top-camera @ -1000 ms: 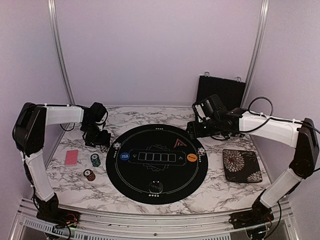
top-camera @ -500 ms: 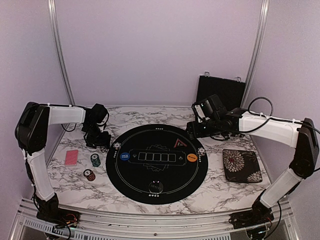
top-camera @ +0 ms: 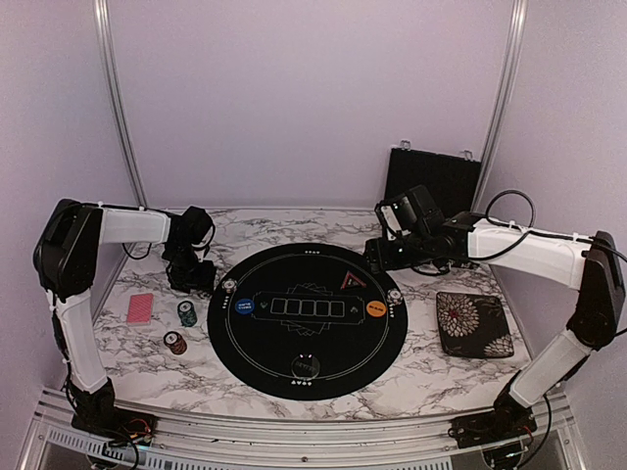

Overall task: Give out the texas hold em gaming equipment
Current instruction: Pick up the pile of poker chips from the center of the board.

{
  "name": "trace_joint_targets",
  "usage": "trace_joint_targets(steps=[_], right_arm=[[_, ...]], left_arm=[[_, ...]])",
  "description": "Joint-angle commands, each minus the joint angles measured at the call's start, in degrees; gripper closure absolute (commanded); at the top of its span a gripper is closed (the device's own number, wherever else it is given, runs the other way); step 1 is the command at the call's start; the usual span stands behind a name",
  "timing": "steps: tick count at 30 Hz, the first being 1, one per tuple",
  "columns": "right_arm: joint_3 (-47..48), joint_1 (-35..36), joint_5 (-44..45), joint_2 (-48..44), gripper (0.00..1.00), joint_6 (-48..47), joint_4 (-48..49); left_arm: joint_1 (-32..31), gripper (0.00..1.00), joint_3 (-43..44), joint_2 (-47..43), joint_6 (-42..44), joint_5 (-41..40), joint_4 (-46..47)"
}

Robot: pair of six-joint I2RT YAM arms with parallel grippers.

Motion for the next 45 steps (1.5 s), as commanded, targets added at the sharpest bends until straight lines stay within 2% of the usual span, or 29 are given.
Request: trace_joint_targets(steps=[1,21,35,45], right_arm=[[-0.2,0.8,0.2,-1.0,0.27,0.6,1.3],[-1.2,0.9,0.4,-1.1,0.27,1.1,1.9],[-1.4,1.0,0.5,-1.3,0.27,1.2,2.0],[-1.4,1.1,0.6,-1.1,0.27,1.3,2.2]], left_arm=[[-0.4,0.36,1.2,1.2,1.0,-1.7,-1.4],[-2.3,0.46,0.7,2.2,1.2,-1.9,-1.5],[-2.9,0.67,0.4,1.2,1.5,-2.6,-1.5],[-2.9,0.69,-0.7,-1.9,0.6,-2.9,0.0]])
